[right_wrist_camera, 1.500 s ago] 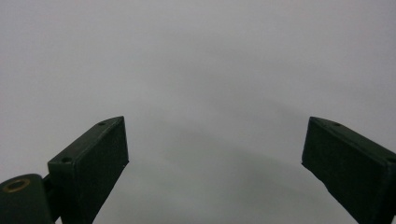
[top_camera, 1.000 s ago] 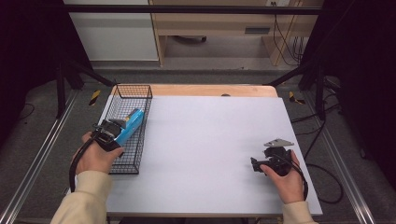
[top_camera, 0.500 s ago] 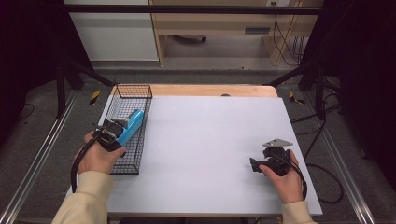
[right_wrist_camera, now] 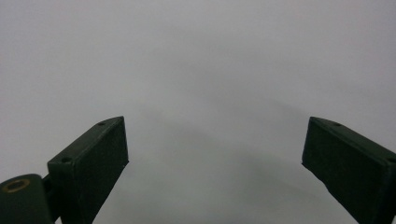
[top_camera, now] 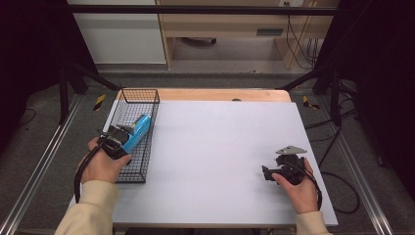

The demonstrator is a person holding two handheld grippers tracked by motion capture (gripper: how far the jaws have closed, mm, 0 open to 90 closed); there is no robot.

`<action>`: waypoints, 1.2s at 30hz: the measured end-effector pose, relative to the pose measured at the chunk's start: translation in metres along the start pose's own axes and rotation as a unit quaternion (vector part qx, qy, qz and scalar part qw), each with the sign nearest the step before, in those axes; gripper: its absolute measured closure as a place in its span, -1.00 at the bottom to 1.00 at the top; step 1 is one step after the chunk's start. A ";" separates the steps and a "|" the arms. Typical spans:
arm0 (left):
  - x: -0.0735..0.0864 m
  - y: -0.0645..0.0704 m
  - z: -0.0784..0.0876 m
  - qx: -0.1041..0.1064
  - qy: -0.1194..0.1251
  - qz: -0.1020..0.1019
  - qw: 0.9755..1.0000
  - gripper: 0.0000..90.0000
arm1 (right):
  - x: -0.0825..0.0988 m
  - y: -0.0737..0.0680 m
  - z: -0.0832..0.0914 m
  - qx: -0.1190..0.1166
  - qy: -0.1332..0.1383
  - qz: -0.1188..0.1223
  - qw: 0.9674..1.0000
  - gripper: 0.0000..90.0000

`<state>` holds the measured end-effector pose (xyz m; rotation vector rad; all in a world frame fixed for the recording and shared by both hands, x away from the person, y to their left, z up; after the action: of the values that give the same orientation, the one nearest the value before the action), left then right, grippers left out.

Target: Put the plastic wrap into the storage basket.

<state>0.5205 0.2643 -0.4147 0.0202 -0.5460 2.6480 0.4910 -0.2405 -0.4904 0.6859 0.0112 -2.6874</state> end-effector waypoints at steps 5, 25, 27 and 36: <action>0.001 0.001 0.001 -0.015 0.009 -0.007 1.000 -0.34 | 0.000 -0.001 0.000 0.000 0.000 0.004 1.000 -0.84; 0.009 0.008 0.057 0.013 0.201 -0.004 0.979 -0.67 | 0.001 0.000 0.001 0.003 0.002 0.005 1.000 -0.84; 0.009 0.012 0.067 0.018 0.220 -0.015 0.975 -0.68 | 0.001 0.001 0.001 0.005 0.003 0.005 1.000 -0.84; 0.006 0.029 0.090 0.058 0.283 -0.051 0.956 -0.81 | 0.001 -0.001 0.009 0.011 0.026 0.002 1.000 -0.88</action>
<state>0.4969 0.2088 -0.3423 -0.6366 -0.1877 2.4189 0.4852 -0.2405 -0.4832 0.7624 -0.0051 -2.6696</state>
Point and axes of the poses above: each handheld gripper's, and its own axes: z roughly backward along the jaws, x roughly out of its underside, y roughly to its right, the point moved 4 cm from there along -z, roughly forward along the jaws, and after that the axes turned 15 degrees about -y, right-handed, at the moved point
